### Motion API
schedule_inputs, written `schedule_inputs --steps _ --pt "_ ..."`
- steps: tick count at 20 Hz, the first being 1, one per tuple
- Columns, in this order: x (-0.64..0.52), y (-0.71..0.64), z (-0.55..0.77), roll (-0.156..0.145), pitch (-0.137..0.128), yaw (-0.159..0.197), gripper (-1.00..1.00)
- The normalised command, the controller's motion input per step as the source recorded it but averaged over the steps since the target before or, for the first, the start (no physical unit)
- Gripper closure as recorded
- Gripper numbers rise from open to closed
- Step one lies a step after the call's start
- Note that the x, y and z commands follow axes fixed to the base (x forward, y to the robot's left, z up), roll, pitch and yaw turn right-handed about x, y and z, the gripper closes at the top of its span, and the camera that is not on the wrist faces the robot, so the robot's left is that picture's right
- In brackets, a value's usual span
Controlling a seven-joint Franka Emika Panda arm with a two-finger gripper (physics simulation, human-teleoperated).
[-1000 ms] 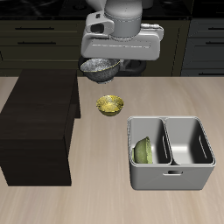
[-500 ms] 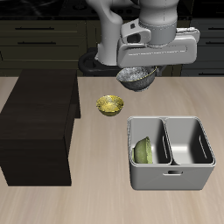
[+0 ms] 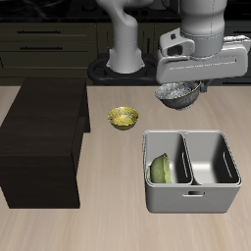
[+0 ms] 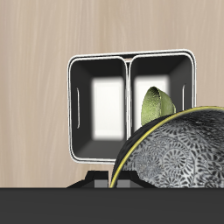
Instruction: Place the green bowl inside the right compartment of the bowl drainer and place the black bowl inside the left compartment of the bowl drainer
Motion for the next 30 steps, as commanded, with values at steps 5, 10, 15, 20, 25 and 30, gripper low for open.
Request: schedule_inputs --steps 5,10,15,20,25,30 --pt "0.18 0.23 0.01 -0.034 0.000 -0.017 1.00" --pt "0.07 0.35 -0.08 -0.040 0.018 -0.005 1.00" --pt "0.02 0.39 -0.05 -0.020 0.005 0.003 1.00" --pt "0.03 0.18 0.02 -0.024 -0.009 -0.012 1.00" --pt "0.04 0.00 -0.07 0.010 0.007 -0.004 1.00" --pt "0.11 -0.07 -0.19 0.002 0.029 -0.029 1.00"
